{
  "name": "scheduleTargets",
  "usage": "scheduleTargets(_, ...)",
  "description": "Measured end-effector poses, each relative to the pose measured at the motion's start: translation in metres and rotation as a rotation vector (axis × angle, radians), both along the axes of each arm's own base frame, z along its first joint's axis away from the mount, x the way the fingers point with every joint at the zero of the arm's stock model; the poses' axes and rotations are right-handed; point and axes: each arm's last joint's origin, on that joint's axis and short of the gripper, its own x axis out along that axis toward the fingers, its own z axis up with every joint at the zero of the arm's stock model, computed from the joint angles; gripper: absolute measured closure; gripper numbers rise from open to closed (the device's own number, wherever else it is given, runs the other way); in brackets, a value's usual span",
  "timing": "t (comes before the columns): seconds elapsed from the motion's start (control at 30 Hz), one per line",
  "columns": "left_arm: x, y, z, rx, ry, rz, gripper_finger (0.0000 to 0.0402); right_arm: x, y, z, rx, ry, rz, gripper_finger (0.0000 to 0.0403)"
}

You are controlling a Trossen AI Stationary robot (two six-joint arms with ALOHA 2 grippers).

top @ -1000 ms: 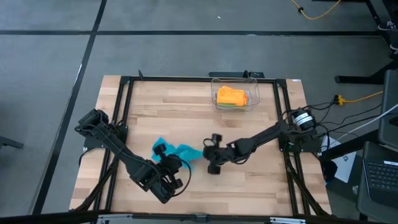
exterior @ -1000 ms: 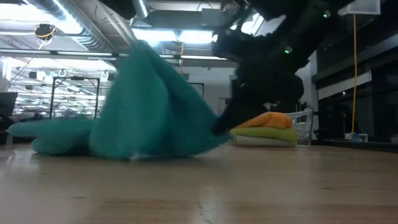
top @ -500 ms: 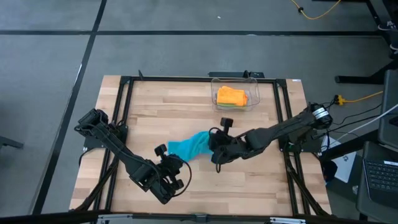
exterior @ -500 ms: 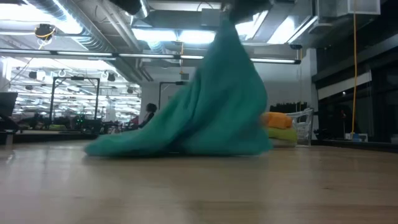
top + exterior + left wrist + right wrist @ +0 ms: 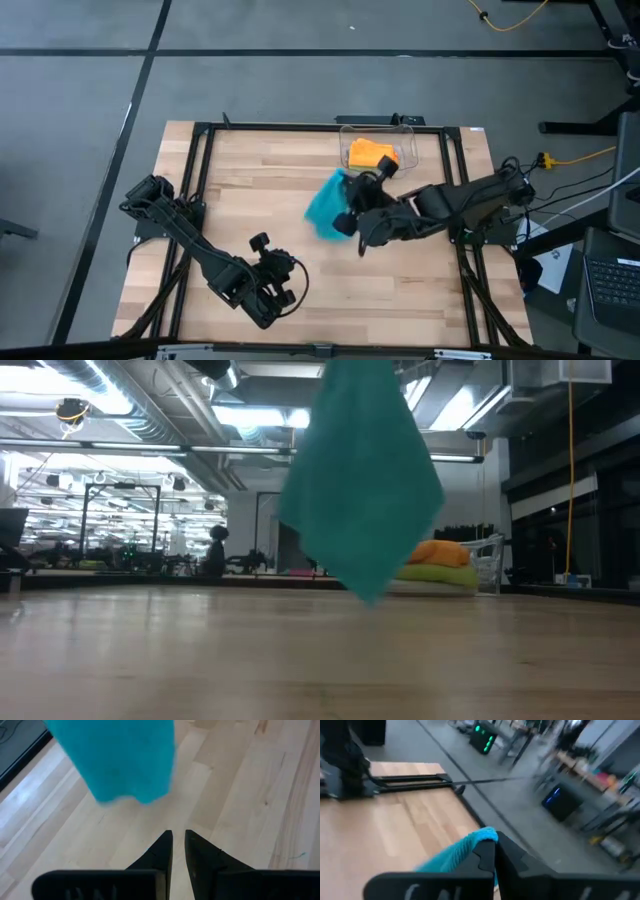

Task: Fold microfiber towels
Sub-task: Fold the blue microfiber

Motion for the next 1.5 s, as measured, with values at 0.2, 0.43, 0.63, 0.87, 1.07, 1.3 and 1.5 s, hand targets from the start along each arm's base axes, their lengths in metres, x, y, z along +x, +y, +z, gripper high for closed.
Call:
scheduleTargets(0.2, 0.0, 0.0, 0.0, 0.001, 0.001, 0.0, 0.036, -0.005, -0.004, 0.012, 0.151, -0.045, 0.017, 0.0402)
scheduleTargets(0.43, 0.0, 0.0, 0.0, 0.033, 0.025, -0.035, 0.036, -0.002, 0.014, 0.005, 0.259, 0.329, 0.786, 0.04)
scheduleTargets(0.63, 0.001, 0.0, -0.001, 0.051, 0.038, -0.052, 0.036, 0.001, 0.024, 0.009, 0.183, 0.313, 1.048, 0.04)
scheduleTargets(0.87, 0.001, 0.0, -0.001, 0.05, 0.037, -0.051, 0.036, 0.014, 0.002, 0.031, 0.114, -0.082, 0.34, 0.04)
scheduleTargets(1.07, 0.001, -0.001, -0.001, 0.041, 0.035, -0.049, 0.036, -0.01, -0.026, 0.02, 0.18, -0.124, -0.135, 0.04)
scheduleTargets(1.3, 0.001, 0.0, -0.002, 0.034, 0.039, -0.049, 0.036, 0.007, -0.031, -0.003, 0.44, 0.011, -0.029, 0.04)
scheduleTargets(1.5, 0.007, 0.005, 0.0, 0.055, -0.009, -0.014, 0.036, 0.029, -0.032, -0.008, 0.515, 0.031, 0.135, 0.0399)
